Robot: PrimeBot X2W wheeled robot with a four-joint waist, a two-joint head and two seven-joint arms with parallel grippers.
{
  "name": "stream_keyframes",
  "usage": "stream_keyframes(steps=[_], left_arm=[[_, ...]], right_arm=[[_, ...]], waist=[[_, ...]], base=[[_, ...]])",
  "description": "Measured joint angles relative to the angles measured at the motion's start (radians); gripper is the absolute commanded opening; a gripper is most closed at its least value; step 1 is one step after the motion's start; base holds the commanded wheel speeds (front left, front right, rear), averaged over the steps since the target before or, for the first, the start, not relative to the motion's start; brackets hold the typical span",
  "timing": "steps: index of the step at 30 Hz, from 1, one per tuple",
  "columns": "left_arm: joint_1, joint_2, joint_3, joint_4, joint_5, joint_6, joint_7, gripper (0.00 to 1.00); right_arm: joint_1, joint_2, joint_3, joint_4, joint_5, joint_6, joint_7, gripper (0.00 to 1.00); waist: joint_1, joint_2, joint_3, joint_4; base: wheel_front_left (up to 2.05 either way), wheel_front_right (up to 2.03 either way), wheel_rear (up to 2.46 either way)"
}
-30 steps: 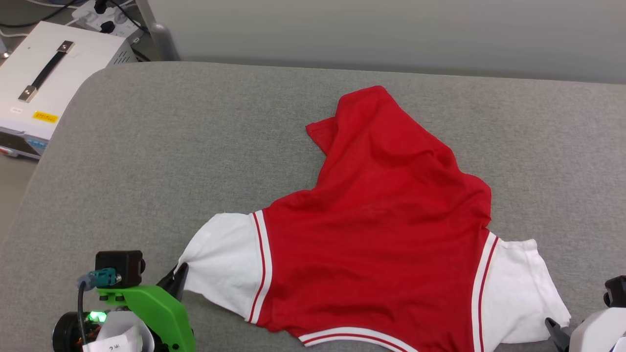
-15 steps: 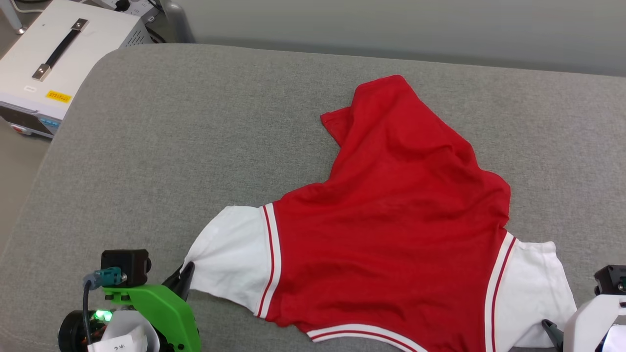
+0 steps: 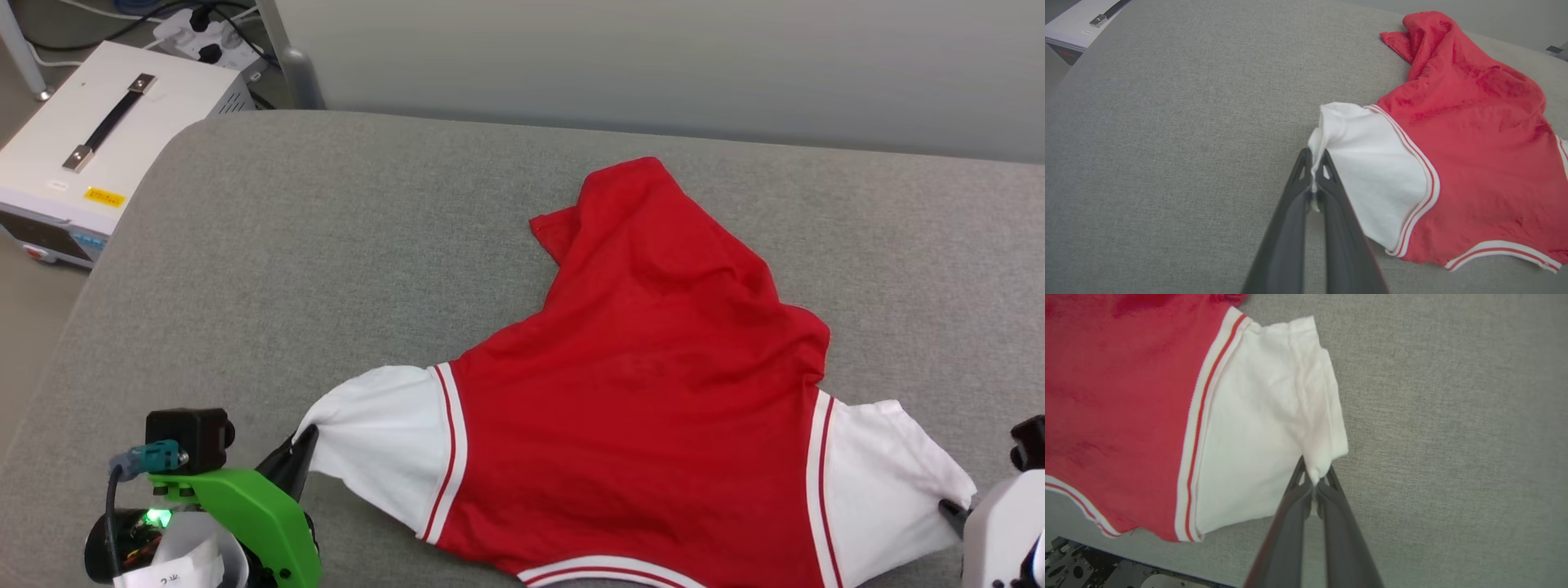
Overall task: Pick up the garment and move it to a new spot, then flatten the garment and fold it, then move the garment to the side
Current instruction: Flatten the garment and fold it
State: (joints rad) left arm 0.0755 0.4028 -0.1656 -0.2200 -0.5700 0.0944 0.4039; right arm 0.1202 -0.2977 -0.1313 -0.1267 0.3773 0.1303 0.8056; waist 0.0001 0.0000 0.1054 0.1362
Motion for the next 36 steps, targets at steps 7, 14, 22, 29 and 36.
stream_keyframes(steps=[7, 14, 22, 29, 36], left_arm=[[-0.003, 0.033, 0.034, -0.076, -0.028, -0.020, 0.002, 0.00], [-0.059, 0.083, 0.080, -0.187, -0.039, -0.037, 0.019, 0.00], [-0.203, 0.142, 0.131, -0.274, -0.043, -0.048, 0.041, 0.00], [-0.375, 0.175, 0.144, -0.286, -0.038, -0.070, 0.037, 0.00], [-0.536, 0.205, 0.126, -0.236, -0.026, -0.097, 0.047, 0.00]], right_arm=[[-0.059, -0.074, -0.072, -0.127, 0.076, 0.000, 0.053, 0.00], [-0.168, -0.141, -0.140, -0.213, 0.141, 0.001, 0.146, 0.00], [-0.340, -0.176, -0.157, -0.264, 0.176, 0.001, 0.184, 0.00], [-0.495, -0.197, -0.183, -0.244, 0.184, 0.001, 0.112, 0.00], [-0.641, -0.222, -0.179, -0.168, 0.181, 0.001, 0.007, 0.00]], waist=[[0.0000, 0.0000, -0.051, -0.023], [0.0000, 0.0000, -0.084, -0.048], [0.0000, 0.0000, -0.084, -0.076], [0.0000, 0.0000, -0.049, -0.083], [0.0000, 0.0000, 0.010, -0.088]], base=[[0.00, 0.00, 0.00], [0.00, 0.00, 0.00], [0.00, 0.00, 0.00], [0.00, 0.00, 0.00], [0.00, 0.00, 0.00]])
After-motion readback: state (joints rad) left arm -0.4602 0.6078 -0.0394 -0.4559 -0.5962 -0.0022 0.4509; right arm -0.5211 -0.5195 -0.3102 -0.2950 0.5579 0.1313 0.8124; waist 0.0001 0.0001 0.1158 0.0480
